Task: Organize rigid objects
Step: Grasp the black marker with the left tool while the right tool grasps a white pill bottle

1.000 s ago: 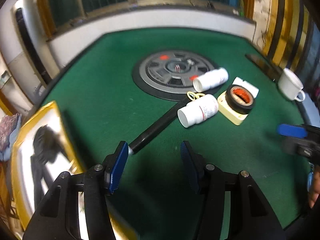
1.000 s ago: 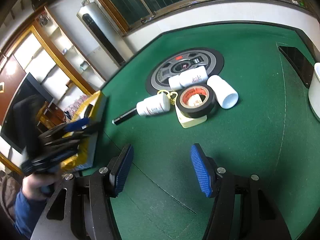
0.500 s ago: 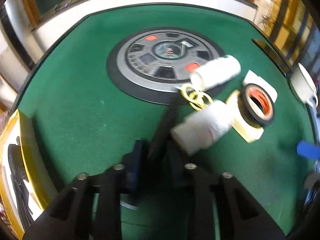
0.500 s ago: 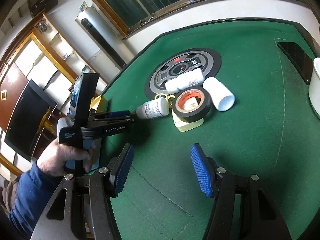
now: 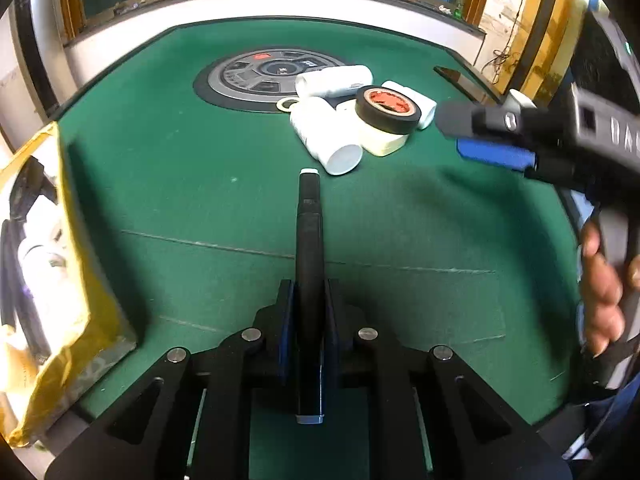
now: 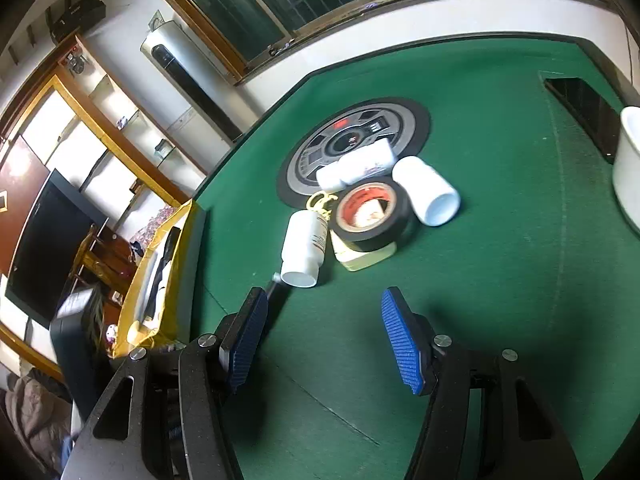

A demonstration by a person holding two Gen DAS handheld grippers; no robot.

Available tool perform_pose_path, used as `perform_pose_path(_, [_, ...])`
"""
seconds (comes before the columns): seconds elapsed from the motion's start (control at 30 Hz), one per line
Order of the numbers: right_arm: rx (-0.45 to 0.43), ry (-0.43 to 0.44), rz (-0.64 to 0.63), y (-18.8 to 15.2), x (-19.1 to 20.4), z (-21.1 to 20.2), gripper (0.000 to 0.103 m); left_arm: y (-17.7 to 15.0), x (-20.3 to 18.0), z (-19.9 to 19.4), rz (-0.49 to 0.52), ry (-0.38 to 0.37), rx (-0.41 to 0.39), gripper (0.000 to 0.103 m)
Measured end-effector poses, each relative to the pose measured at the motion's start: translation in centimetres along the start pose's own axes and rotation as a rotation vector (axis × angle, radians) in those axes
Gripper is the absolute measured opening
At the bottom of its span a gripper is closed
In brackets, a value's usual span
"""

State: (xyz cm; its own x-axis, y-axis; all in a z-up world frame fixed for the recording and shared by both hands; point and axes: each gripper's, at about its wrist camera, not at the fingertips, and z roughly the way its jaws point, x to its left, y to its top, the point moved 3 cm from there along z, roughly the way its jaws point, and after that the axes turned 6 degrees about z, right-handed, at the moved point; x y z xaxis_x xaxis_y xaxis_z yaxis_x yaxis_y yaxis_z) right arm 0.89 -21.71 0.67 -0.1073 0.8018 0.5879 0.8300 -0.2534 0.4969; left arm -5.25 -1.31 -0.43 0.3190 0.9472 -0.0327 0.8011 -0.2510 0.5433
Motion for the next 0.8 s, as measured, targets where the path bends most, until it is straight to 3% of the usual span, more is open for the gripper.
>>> perform_pose_path(0.2, [0.055, -0.012, -0.033, 1.2, 3.1, 2.6, 0.054, -0.3, 0.8, -0.1, -0.033, -0.025, -0.026, 0.012])
perform_pose_path(0.43, [0.106, -0.163, -0.079, 3.1, 4.8, 7.8, 0.053, -0.7, 0.8, -0.2, -0.036, -0.024, -0.043, 0.013])
perform_pose_path(0.5, [0.142, -0.223, -0.083, 3.3, 4.4, 9.4, 0.046, -0.5, 0.9, -0.1, -0.043, -0.024, -0.047, 0.013])
perform_pose_path(0.57, [0.171, -0.246, -0.102, 3.0, 4.0, 10.5, 0.031, -0.3, 0.9, 0.0, -0.044, -0.022, -0.053, 0.013])
perform_pose_path(0.8, [0.140, -0.192, -0.136, 0.8, 4.5, 7.2, 0.031, 0.6, 1.1, 0.6, -0.049, 0.001, -0.094, 0.012])
